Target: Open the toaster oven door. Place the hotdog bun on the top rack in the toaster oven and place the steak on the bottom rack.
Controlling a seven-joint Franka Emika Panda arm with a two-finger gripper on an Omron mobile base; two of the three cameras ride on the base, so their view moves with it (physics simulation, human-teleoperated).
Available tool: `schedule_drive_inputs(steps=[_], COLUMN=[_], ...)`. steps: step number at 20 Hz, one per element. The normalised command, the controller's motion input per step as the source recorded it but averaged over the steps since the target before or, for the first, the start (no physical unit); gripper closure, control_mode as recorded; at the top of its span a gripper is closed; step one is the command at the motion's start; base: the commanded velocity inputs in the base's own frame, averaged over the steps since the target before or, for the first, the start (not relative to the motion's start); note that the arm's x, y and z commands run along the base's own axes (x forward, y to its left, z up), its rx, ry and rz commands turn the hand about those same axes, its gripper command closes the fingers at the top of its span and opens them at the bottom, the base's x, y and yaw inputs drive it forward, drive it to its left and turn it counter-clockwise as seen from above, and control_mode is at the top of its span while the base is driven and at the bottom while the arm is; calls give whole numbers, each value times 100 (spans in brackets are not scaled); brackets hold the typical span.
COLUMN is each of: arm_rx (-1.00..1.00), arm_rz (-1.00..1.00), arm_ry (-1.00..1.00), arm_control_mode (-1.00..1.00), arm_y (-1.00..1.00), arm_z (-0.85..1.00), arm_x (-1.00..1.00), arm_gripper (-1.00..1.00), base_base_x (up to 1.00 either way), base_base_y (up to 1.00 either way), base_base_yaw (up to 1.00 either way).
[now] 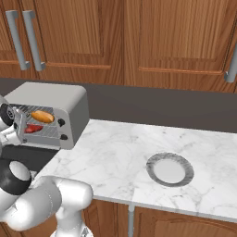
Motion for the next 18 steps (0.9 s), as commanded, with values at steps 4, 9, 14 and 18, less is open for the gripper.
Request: schedule_drive_inputs(steps=[4, 9, 14, 18], arm_rx=[-1, -2, -5, -11], arm_rz=[29, 47, 48, 47], arm_ry=[0, -1, -3, -6], arm_control_mode=[-100, -100, -100, -100], arm_y=[-26, -30, -32, -27], arm_z=[20, 19, 24, 23], arm_x=[-68, -66, -62, -67], arm_gripper=[-100, -100, -100, -100], base_base_x=[0, 0, 0, 0], base_base_y=[0, 0, 0, 0], base_base_yaw=[0, 0, 0, 0])
